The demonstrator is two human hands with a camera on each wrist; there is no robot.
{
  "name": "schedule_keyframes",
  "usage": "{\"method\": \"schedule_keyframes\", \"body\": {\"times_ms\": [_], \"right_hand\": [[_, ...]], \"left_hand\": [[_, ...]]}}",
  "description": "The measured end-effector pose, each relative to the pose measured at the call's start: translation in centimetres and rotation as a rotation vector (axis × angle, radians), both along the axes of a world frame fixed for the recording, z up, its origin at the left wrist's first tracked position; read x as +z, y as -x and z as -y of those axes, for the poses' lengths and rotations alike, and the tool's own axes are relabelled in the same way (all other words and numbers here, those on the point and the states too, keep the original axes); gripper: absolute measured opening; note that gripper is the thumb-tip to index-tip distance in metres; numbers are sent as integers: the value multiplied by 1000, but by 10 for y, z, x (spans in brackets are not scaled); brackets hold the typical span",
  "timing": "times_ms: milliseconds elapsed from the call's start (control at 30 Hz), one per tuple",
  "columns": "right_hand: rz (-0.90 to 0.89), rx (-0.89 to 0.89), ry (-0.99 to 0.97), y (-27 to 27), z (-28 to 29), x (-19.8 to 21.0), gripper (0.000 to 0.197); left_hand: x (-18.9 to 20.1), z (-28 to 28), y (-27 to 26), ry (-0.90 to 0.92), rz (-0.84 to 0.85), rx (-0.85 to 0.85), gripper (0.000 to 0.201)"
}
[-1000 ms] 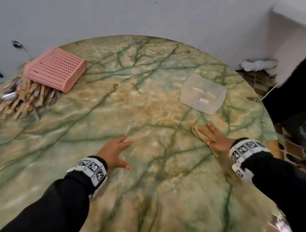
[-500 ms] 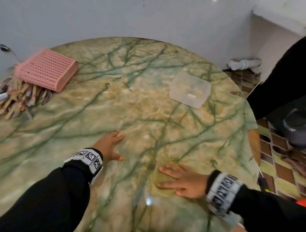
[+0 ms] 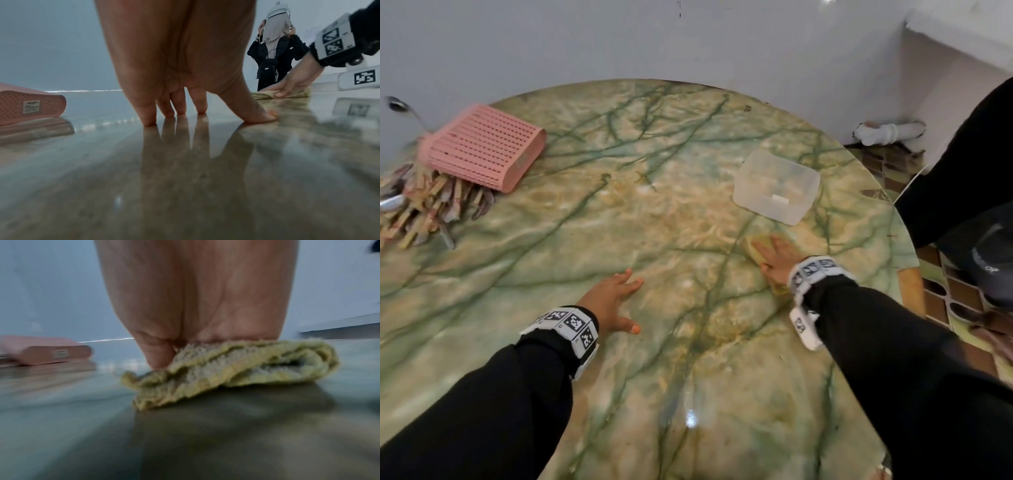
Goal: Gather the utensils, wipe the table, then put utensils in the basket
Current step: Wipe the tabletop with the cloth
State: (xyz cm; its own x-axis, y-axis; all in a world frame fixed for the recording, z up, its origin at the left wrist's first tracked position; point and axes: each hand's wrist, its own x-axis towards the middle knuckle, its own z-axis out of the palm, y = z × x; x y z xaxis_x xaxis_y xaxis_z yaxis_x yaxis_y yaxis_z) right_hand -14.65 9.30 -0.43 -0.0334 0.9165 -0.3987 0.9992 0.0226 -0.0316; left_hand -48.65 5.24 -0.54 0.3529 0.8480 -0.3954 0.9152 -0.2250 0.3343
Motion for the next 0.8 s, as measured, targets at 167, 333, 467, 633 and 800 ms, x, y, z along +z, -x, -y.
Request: {"method": "schedule_keyframes", "body": {"times_ms": [167,333,467,633,800], "right_hand": [[-48,413,207,74,33,8,61],[-119,498,308,32,44,11,63],[-66,402,250,14,11,10,66],[-138,302,178,26,-28,9,65],[-179,306,183,28,-42,12,70]], "left_hand": [[-2,0,2,-7,29,3,99],[-5,-1,4,5,34,-4,100],[-7,-1,4,7,18,-9,102],[-9,-1,4,8,15,0,100],[-9,2,4,9,36,8,99]]}}
